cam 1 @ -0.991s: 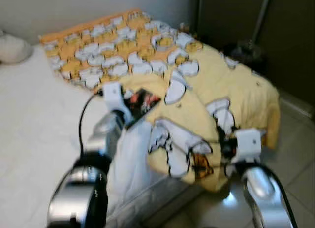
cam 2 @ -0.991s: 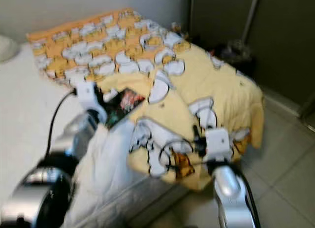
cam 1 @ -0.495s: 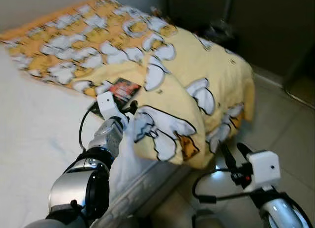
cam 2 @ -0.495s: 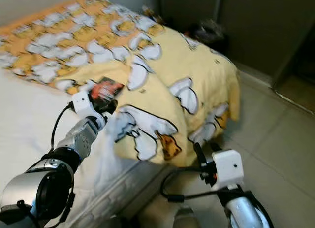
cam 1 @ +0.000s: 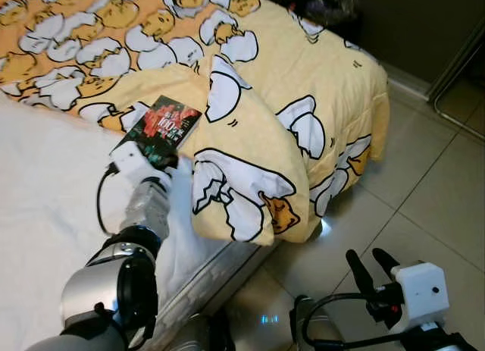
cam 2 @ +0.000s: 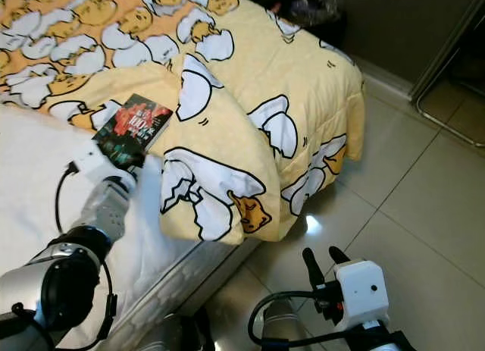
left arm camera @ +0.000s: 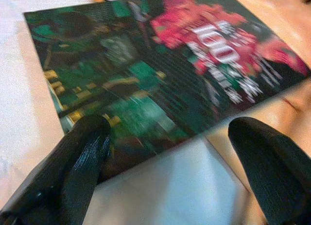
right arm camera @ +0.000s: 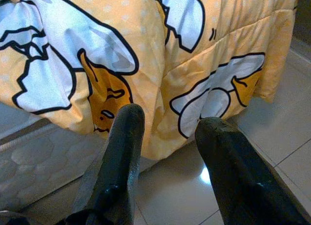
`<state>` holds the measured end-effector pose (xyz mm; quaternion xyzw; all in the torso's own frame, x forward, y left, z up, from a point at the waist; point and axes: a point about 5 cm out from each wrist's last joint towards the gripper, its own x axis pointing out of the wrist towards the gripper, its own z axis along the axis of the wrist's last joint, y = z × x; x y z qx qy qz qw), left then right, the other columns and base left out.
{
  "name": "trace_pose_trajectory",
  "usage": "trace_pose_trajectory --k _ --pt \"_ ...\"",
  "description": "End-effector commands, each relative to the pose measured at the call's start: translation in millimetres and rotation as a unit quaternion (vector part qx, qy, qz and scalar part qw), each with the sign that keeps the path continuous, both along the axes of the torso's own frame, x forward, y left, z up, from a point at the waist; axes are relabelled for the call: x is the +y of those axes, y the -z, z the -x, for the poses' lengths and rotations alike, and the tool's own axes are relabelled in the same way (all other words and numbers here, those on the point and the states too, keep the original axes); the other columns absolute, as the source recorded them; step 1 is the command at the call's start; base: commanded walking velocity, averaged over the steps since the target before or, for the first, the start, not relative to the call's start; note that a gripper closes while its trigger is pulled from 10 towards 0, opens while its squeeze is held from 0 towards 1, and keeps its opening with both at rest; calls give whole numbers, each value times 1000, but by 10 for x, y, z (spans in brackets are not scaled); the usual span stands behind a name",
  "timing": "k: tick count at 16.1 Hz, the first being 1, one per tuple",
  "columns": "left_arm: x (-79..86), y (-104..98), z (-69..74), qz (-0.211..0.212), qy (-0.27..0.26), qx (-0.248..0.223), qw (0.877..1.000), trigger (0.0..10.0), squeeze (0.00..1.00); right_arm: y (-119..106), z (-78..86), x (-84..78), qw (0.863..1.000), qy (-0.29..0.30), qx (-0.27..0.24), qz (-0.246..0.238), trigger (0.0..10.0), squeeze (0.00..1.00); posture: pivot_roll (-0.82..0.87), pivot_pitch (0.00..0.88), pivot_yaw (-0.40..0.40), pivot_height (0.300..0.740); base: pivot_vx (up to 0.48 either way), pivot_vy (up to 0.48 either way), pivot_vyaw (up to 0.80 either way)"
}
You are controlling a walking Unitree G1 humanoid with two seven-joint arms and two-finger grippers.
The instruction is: Clean up the room
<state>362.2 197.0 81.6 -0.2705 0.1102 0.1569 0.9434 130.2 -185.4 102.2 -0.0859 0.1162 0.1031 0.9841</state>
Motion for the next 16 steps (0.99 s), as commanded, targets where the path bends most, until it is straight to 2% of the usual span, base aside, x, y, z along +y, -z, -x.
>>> trace_pose_trajectory --k 1,5,7,8,11,16 --pt "168 26 45 6 -36 9 999 10000 0 4 44 24 1000 -7 8 -12 10000 0 -442 283 157 740 0 0 0" --pt "425 -99 39 -11 -72 -10 997 10000 0 57 66 -6 999 -13 27 -15 10000 0 -428 287 154 740 0 0 0" --pt "459 -55 69 -15 -70 5 997 10000 0 68 74 10 999 -15 31 -18 10000 0 -426 287 153 740 0 0 0" --pt "451 -42 73 -14 -66 8 998 10000 0 67 73 13 999 -15 31 -19 10000 0 -425 289 152 740 0 0 0" --pt "283 24 54 31 -27 10 999 10000 0 46 68 20 999 -19 31 -23 10000 0 -426 297 151 740 0 0 0" --pt "105 80 41 61 -9 24 998 10000 0 28 113 53 999 -23 36 -31 10000 0 -438 308 160 740 0 0 0"
